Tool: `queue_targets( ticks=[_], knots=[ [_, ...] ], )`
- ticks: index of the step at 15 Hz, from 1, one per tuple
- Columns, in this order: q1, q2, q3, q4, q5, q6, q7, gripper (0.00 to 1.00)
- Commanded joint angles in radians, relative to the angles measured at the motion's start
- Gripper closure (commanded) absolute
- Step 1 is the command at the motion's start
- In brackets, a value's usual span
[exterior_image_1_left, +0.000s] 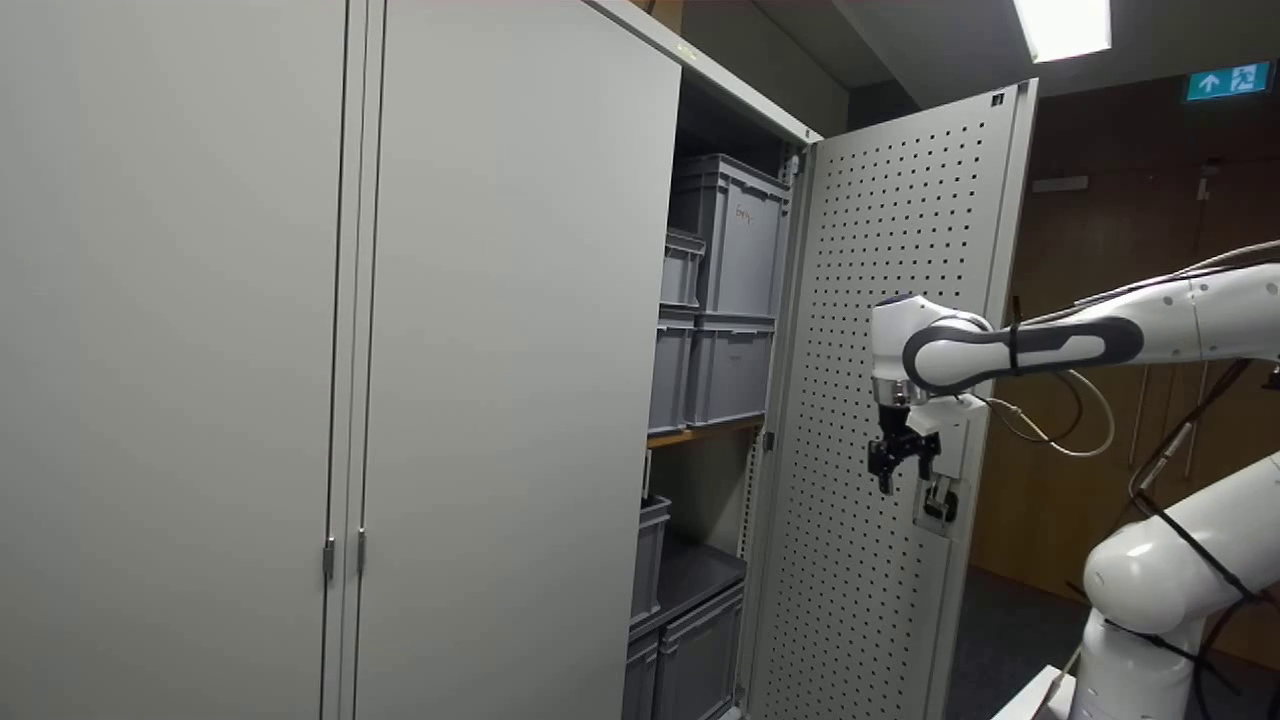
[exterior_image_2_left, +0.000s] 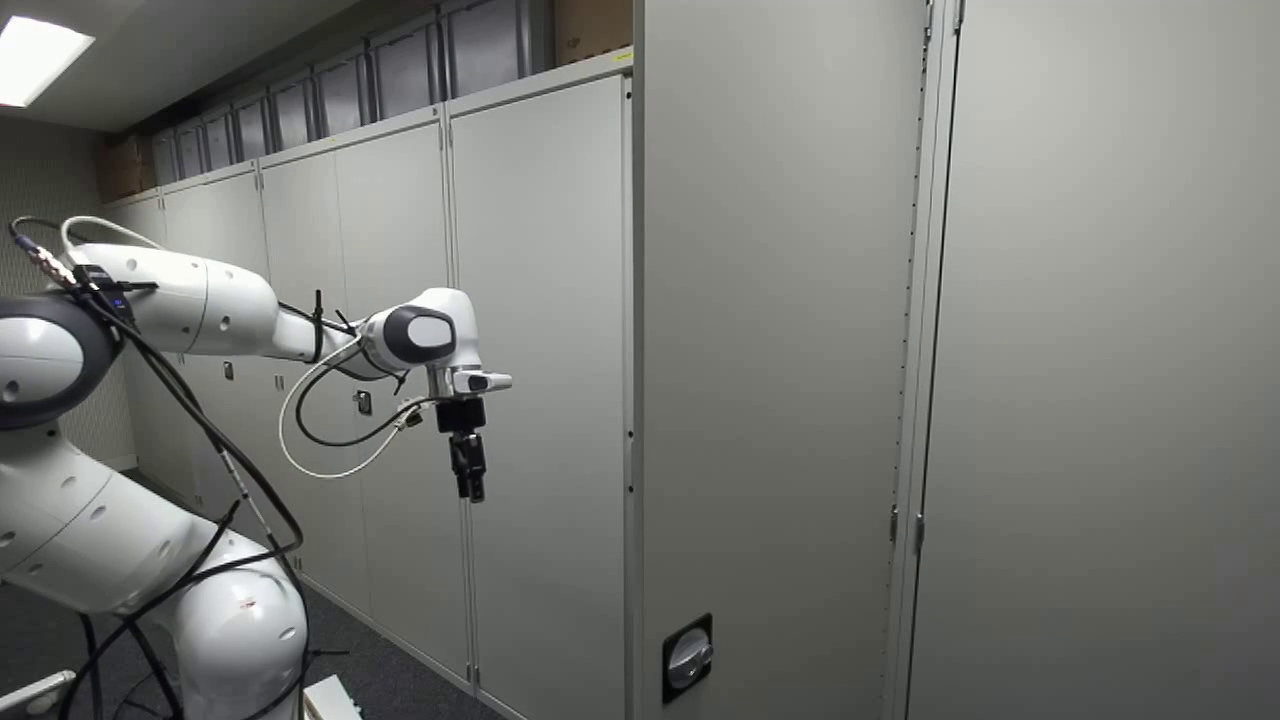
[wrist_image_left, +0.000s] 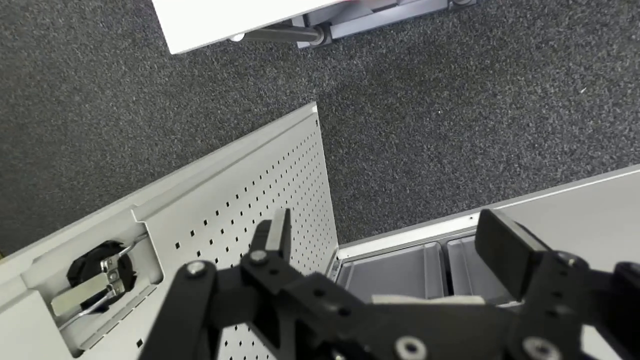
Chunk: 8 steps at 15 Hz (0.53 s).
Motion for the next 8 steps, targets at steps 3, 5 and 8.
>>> queue_targets(
  ticks=[3, 5, 8],
  knots=[
    [-0.026, -0.176, -0.011, -0.084, -0.043, -0.046, -0.013, 0.00],
    [-0.035, -0.227, -0.021, -0.112, -0.067, -0.062, -0.027, 0.00],
    [-0.050, -0.302, -0.060, -0.160, -0.076, -0.059, -0.051, 0.00]
  ],
)
